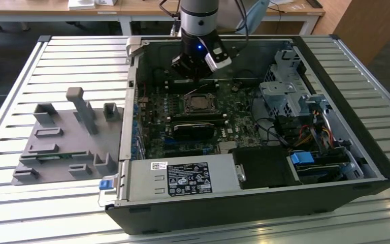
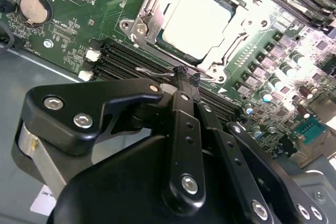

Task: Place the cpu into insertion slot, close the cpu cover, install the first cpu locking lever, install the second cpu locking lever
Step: 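Install the first cpu locking lever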

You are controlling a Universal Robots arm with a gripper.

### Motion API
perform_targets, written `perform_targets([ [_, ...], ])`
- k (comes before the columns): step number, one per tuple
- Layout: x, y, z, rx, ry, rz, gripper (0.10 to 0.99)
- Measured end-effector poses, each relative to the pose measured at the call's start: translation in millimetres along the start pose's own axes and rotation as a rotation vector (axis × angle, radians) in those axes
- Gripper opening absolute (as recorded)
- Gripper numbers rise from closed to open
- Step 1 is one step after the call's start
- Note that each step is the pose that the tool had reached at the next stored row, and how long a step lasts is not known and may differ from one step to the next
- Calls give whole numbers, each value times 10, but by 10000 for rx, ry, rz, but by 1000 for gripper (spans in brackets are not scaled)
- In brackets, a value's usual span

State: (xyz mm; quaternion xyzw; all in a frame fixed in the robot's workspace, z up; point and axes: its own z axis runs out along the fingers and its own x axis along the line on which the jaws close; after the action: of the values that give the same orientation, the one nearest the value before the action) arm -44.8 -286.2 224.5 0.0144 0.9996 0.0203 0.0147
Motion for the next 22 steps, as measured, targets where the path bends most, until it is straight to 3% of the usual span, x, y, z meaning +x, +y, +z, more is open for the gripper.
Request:
perform_targets([
  [22, -132, 55, 75, 2, 72, 3, 106],
])
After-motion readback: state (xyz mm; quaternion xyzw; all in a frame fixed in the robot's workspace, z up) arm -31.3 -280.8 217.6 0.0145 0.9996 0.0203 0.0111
